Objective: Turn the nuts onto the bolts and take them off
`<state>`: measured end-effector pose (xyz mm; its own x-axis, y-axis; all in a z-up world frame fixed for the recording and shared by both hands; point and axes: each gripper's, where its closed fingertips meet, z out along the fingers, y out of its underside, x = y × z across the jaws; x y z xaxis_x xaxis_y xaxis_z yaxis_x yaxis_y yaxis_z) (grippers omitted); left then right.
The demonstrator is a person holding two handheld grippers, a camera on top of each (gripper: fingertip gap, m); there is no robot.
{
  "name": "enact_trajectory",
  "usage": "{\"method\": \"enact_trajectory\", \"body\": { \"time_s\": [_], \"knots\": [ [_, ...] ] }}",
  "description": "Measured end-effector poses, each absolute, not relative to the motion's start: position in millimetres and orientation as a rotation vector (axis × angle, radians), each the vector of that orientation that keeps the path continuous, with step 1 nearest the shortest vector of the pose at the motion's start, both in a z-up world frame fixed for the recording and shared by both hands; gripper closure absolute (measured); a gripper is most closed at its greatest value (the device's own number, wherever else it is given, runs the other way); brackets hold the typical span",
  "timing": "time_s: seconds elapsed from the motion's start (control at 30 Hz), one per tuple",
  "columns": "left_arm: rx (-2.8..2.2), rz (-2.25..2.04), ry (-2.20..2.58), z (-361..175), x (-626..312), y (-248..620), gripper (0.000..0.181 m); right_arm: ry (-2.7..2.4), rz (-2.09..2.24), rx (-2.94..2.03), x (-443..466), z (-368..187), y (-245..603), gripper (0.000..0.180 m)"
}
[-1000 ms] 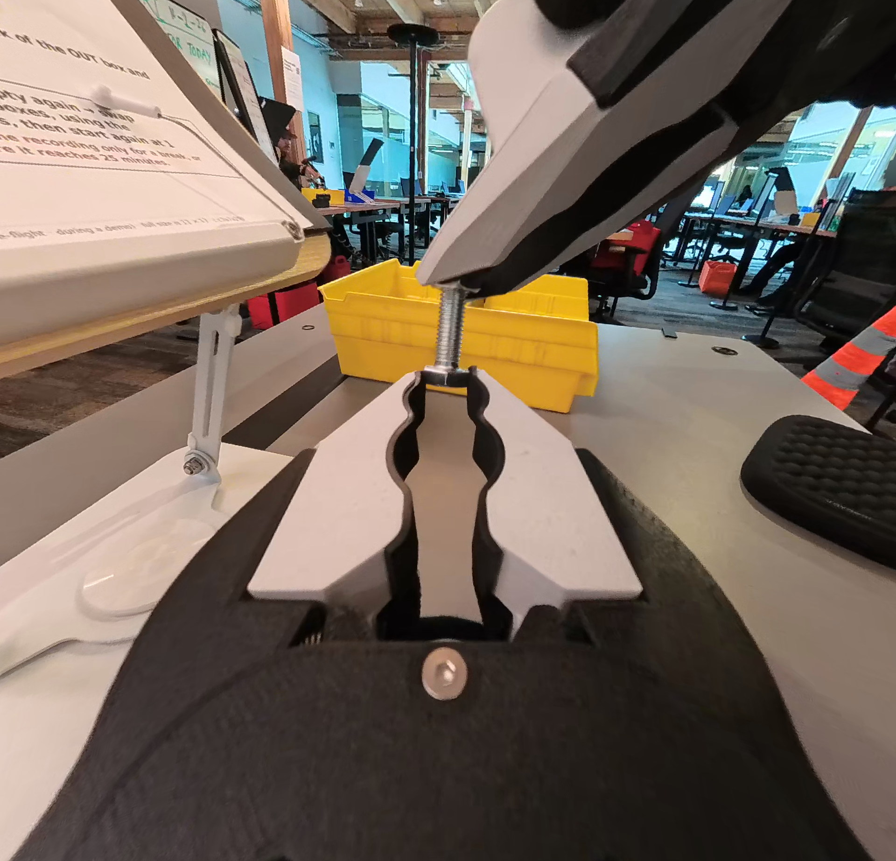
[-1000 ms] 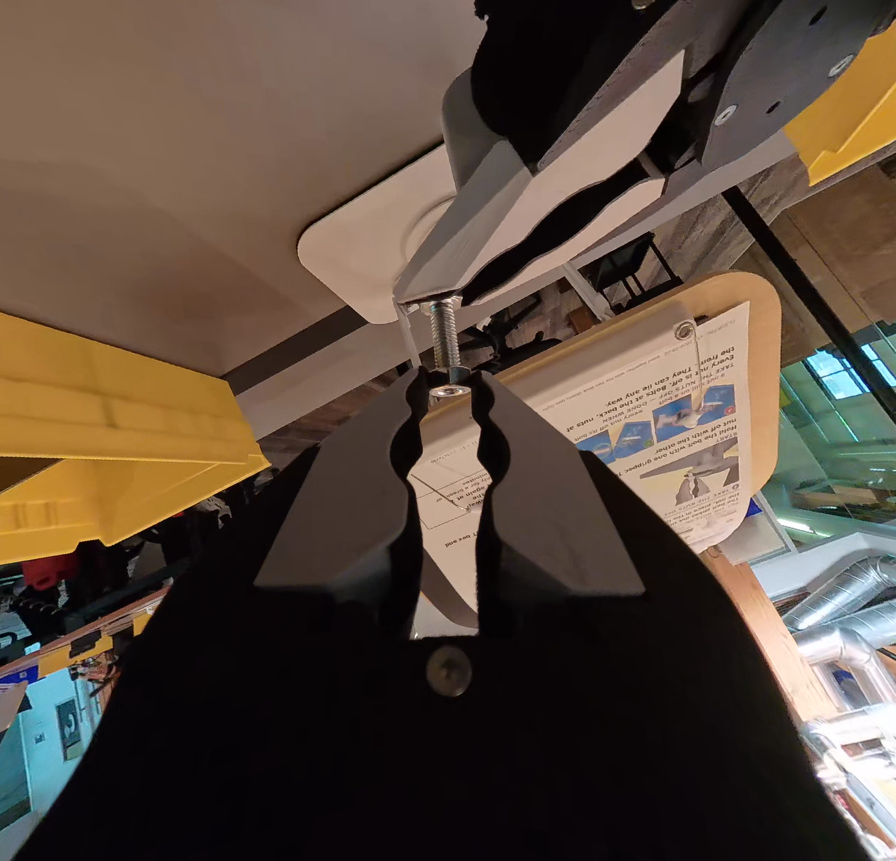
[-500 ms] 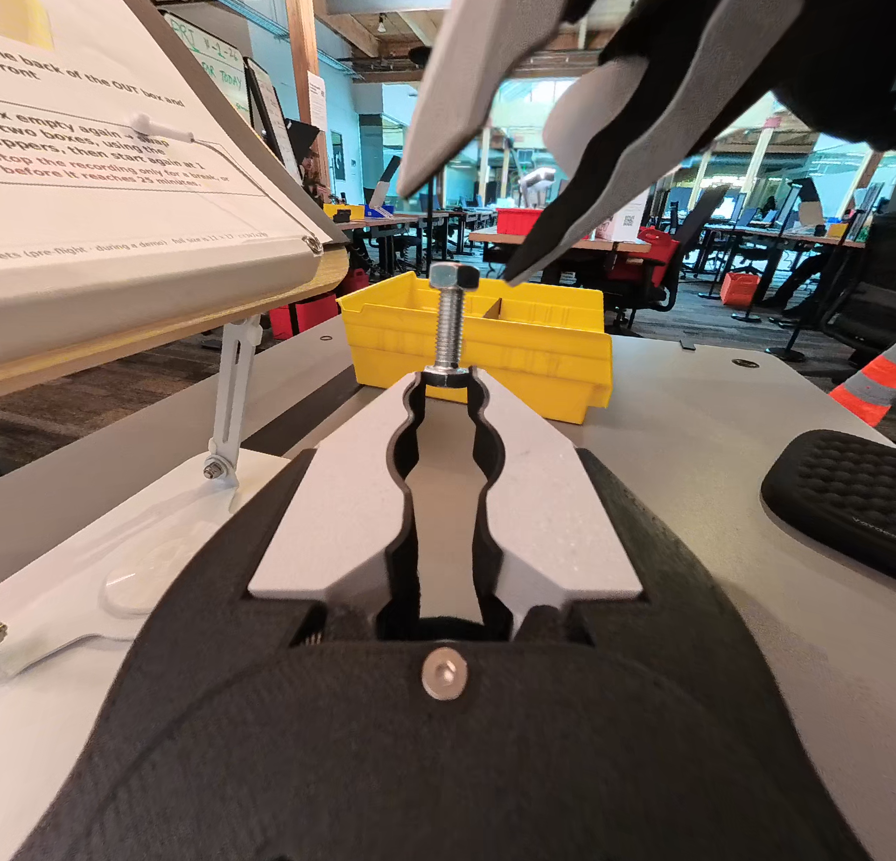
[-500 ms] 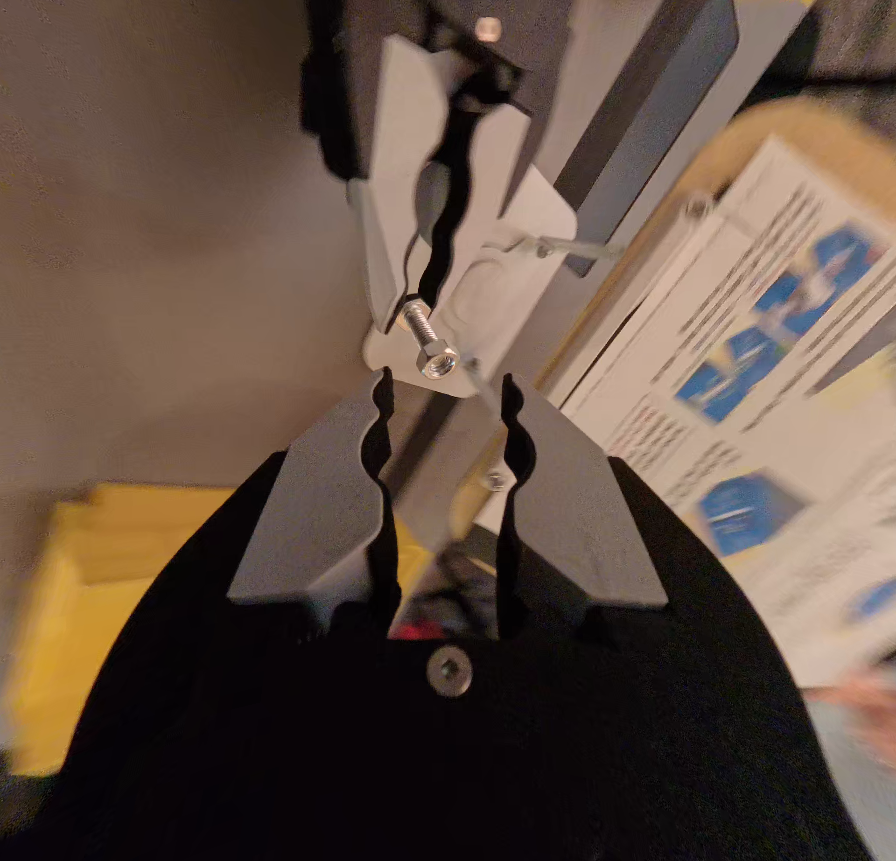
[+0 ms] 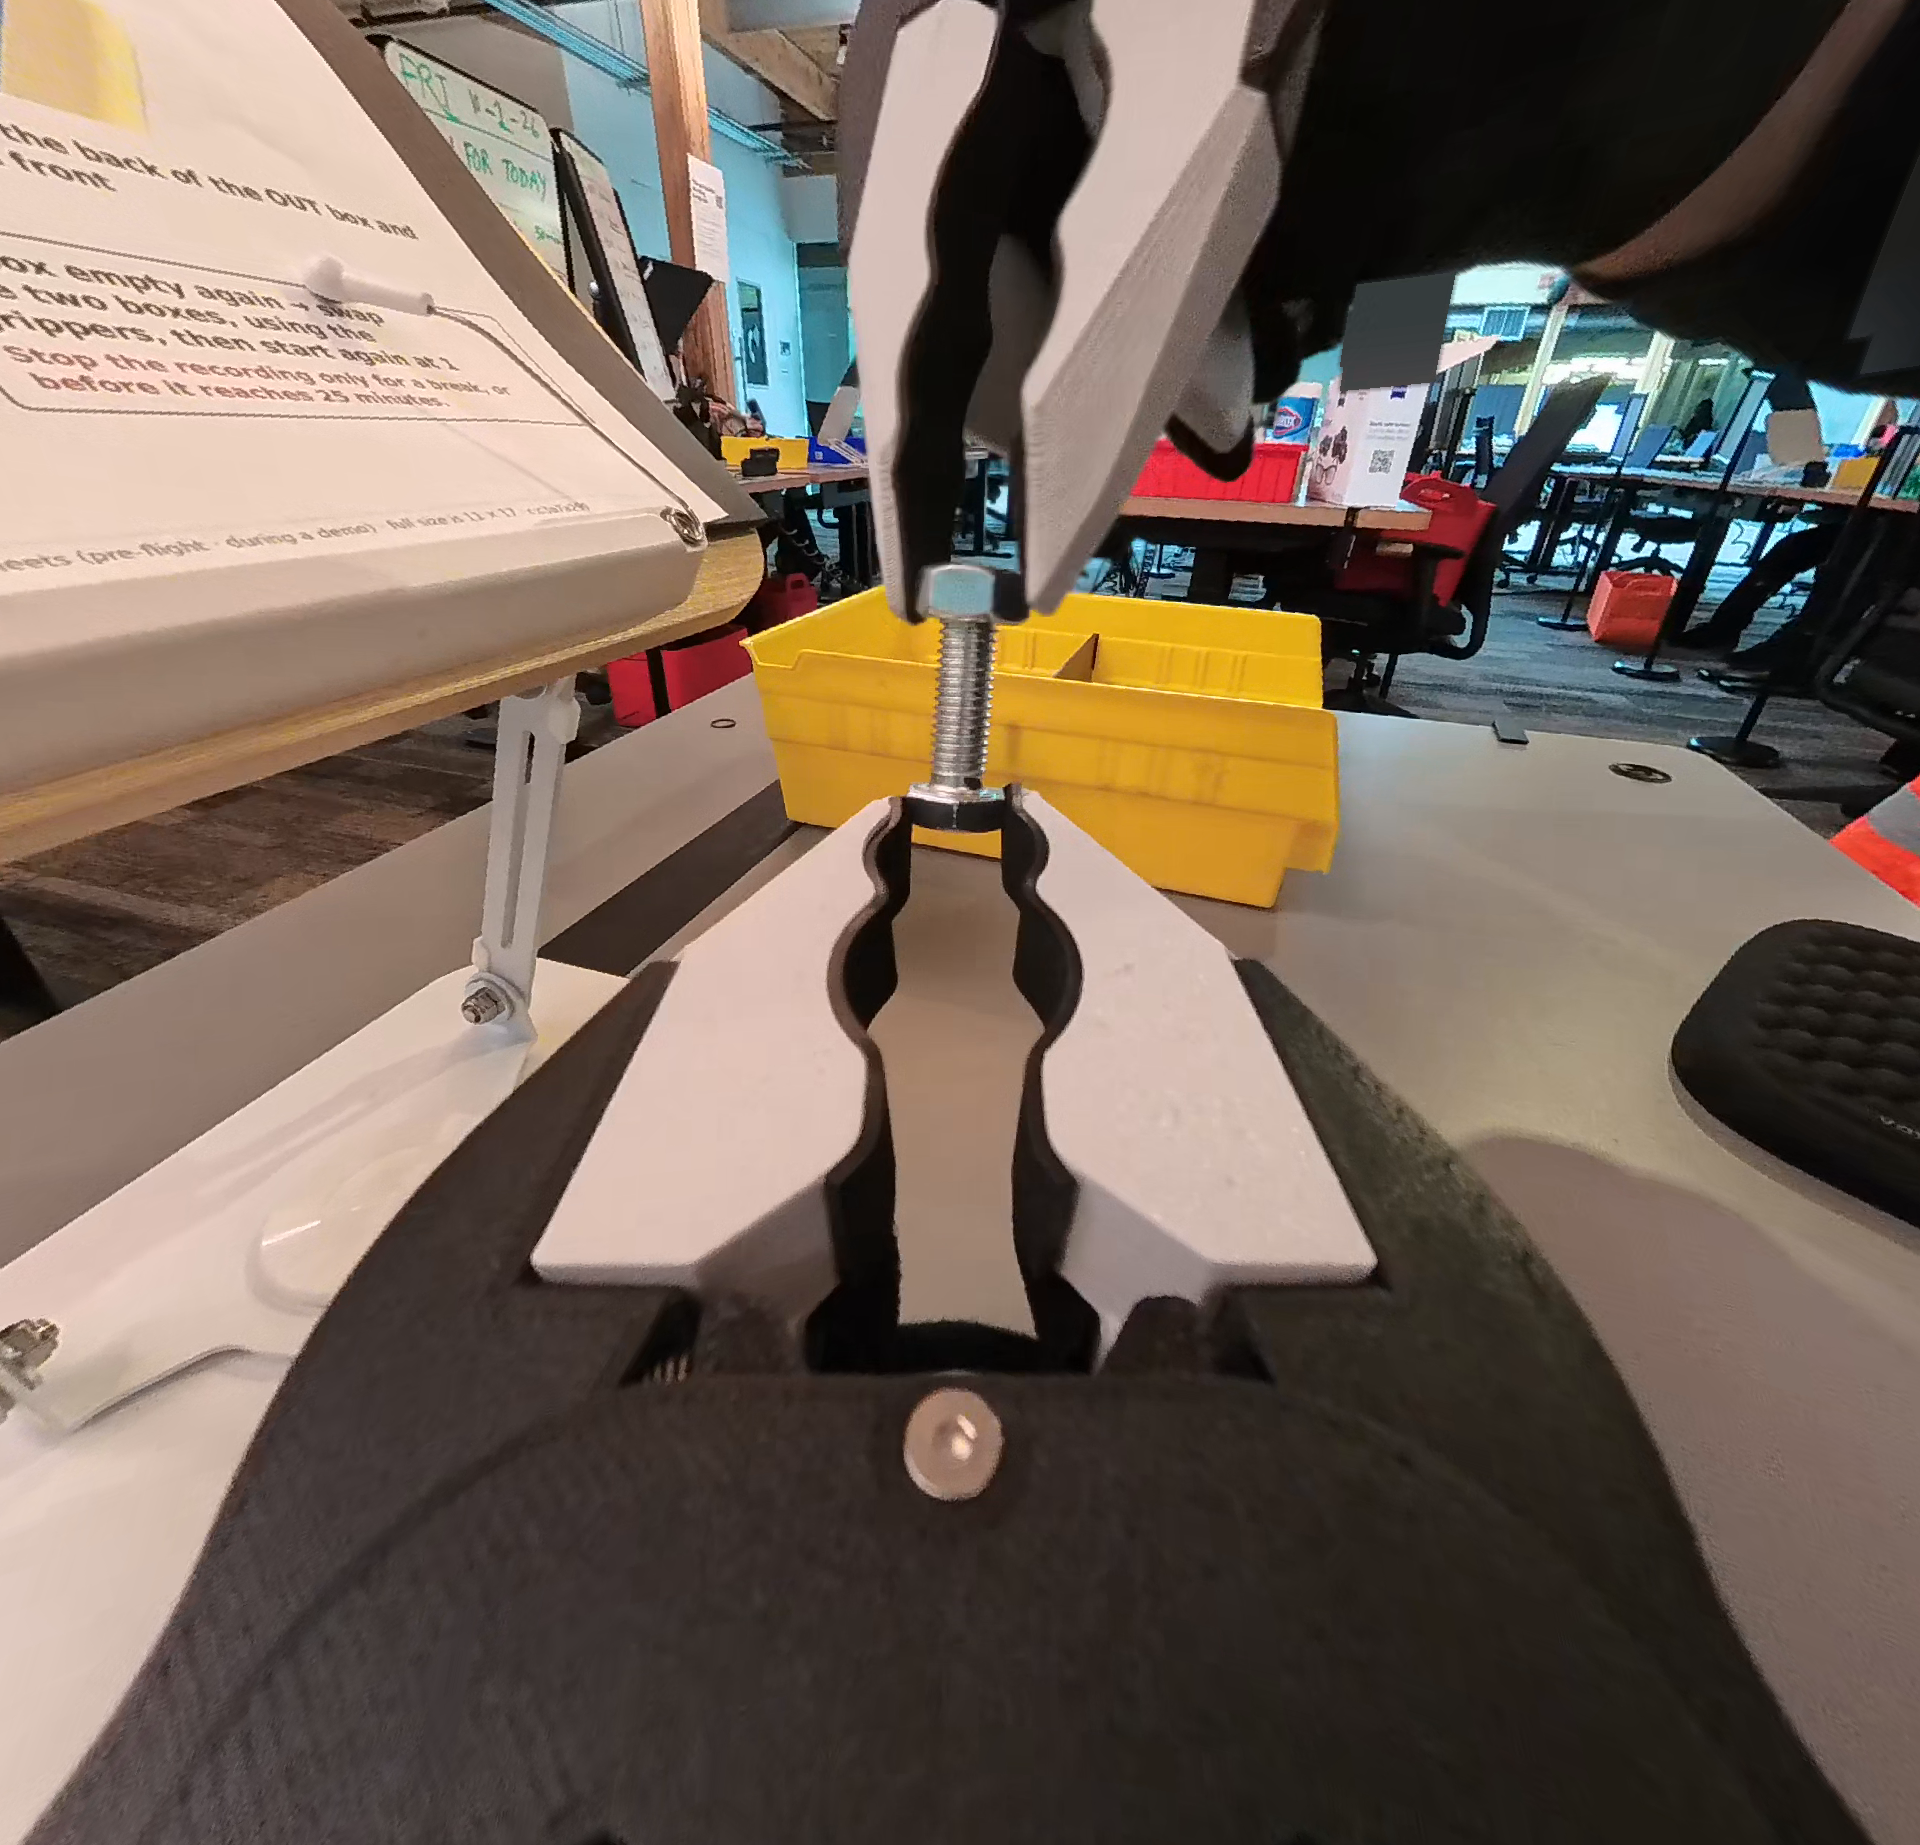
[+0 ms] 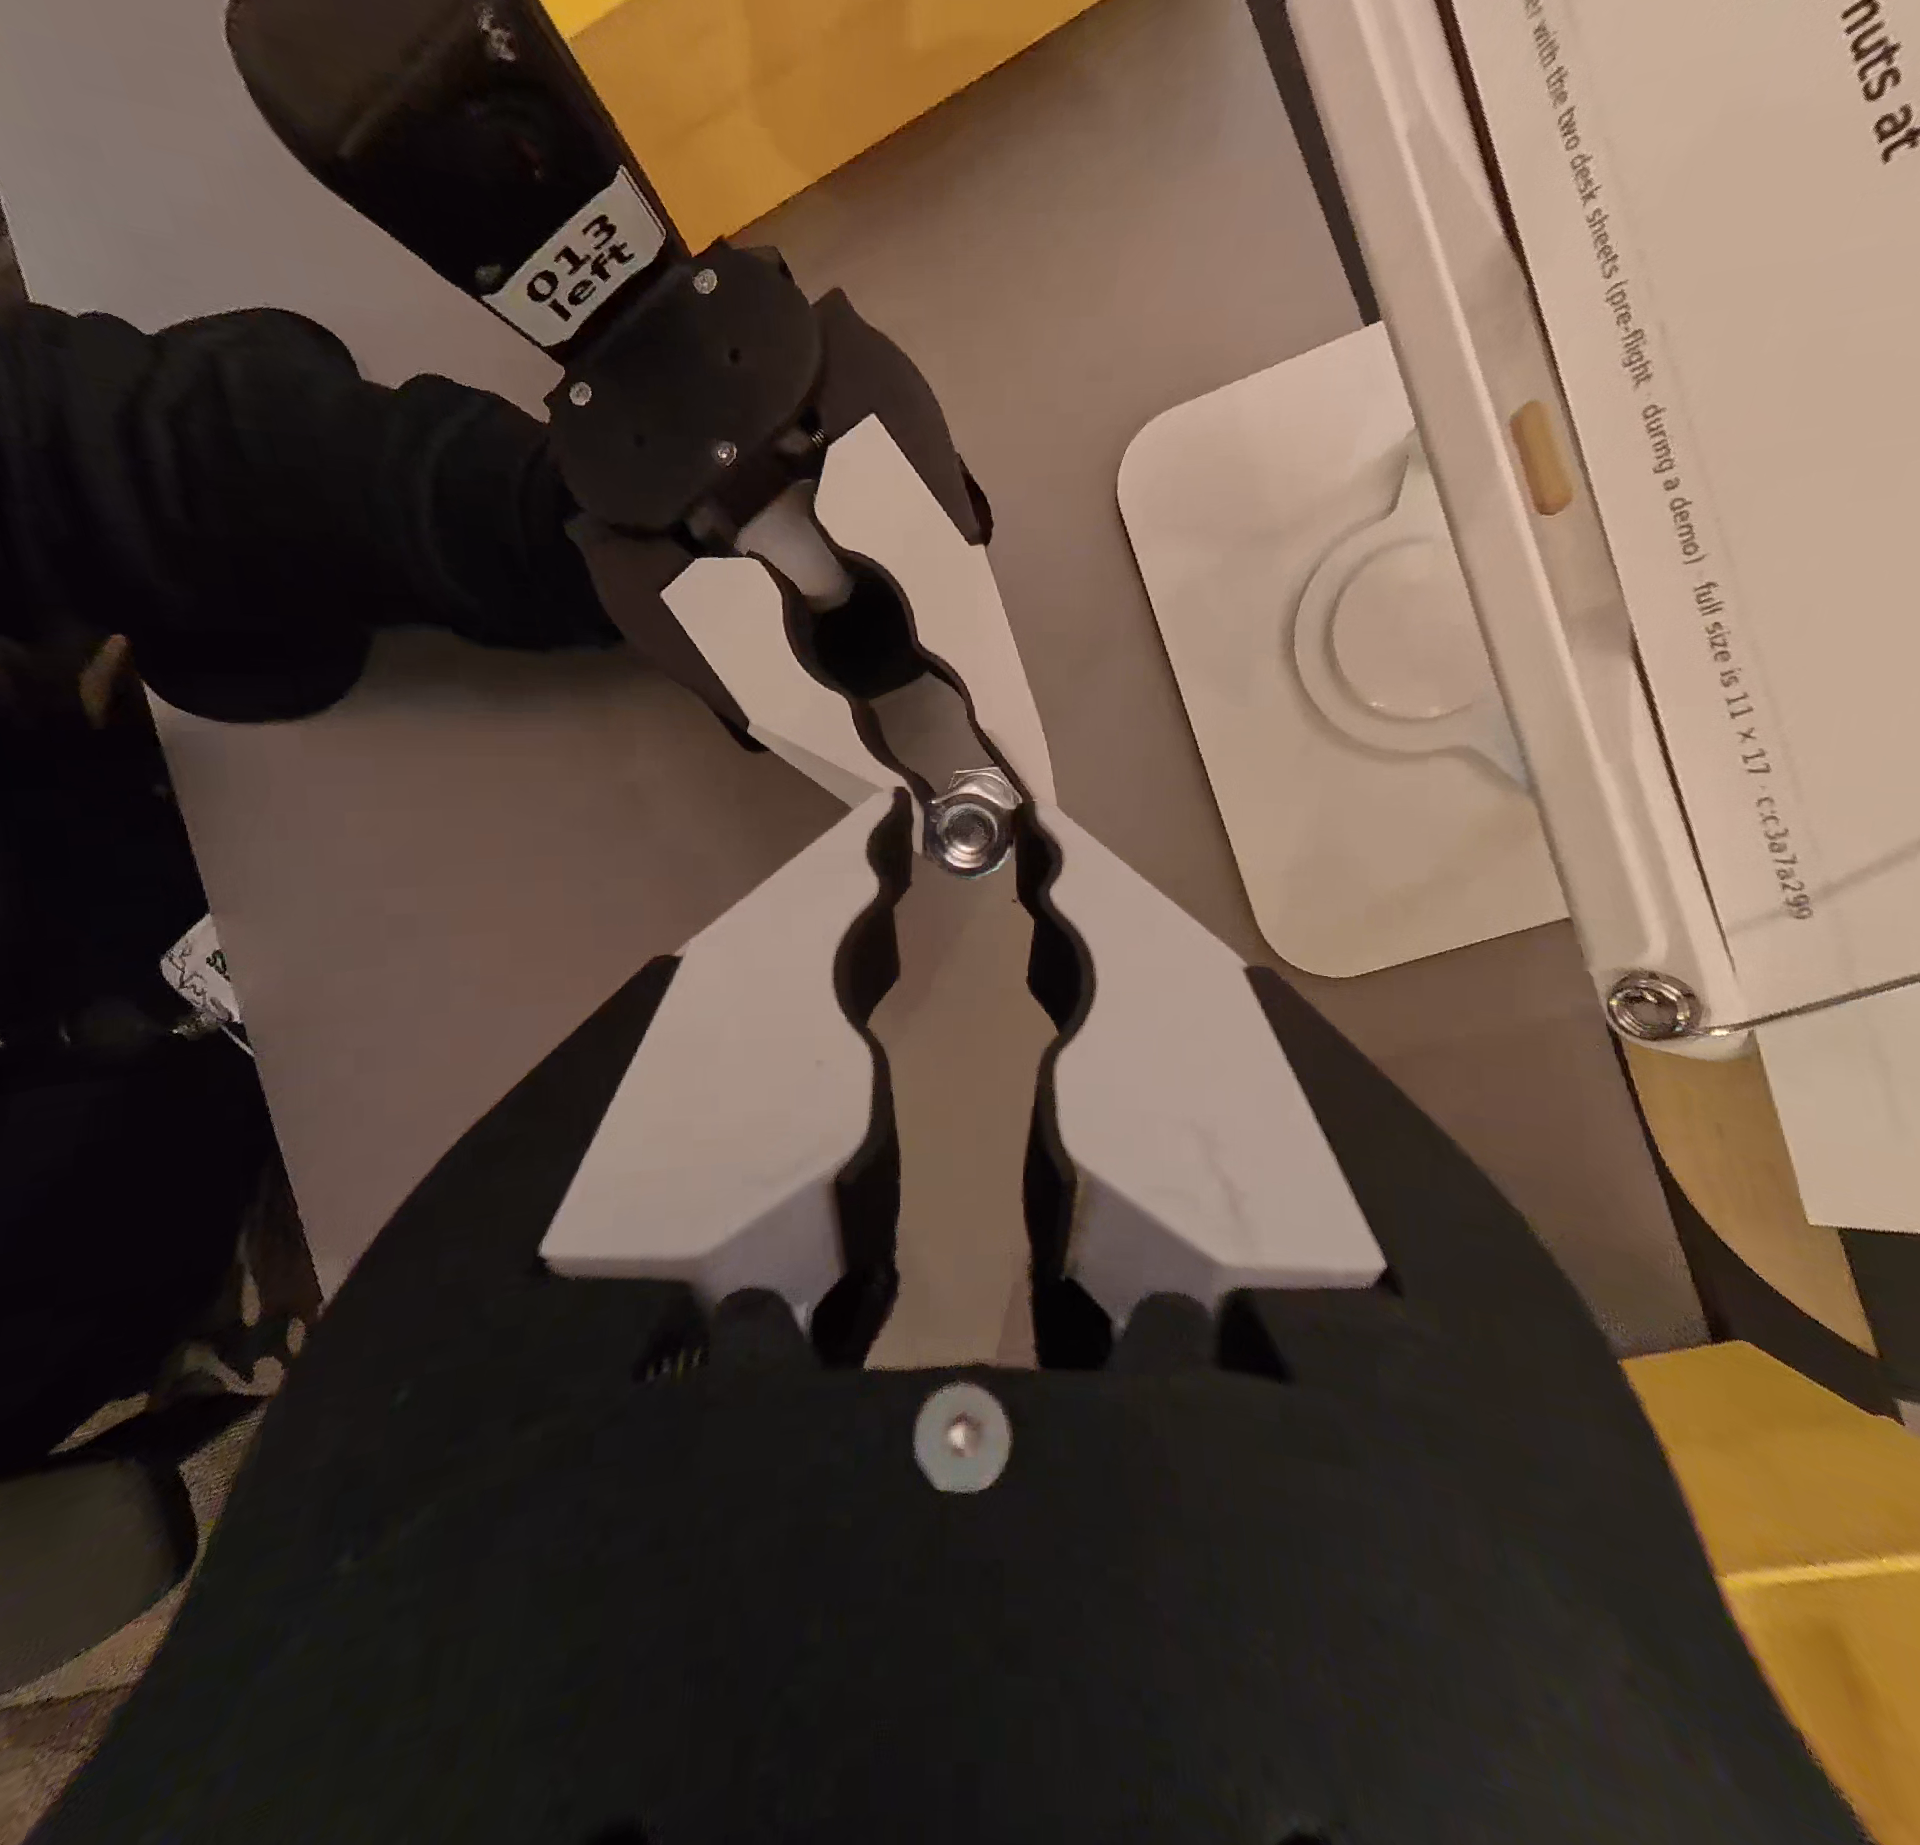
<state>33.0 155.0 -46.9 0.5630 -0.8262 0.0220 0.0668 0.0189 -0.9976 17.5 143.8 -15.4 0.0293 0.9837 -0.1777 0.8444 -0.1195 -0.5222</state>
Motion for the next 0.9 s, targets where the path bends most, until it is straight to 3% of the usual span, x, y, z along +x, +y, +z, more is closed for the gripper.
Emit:
{"method": "enact_trajectory", "body": {
  "time_s": [0.27, 0.57, 0.9],
  "knots": [
    [-1.387, -0.802, 0.724, -47.4, 34.0, 153.7, 0.165, -2.069, 0.569, -1.855, 19.1, -17.8, 142.7, 0.164],
    [-1.391, -0.846, 0.746, -49.7, 36.8, 150.5, 0.165, -2.528, 0.012, -1.207, 27.1, -21.9, 139.6, 0.165],
    [-1.351, -0.998, 0.811, -45.9, 41.2, 135.2, 0.165, -2.707, -0.533, -0.528, 32.6, -18.6, 131.6, 0.165]
  ]
}}
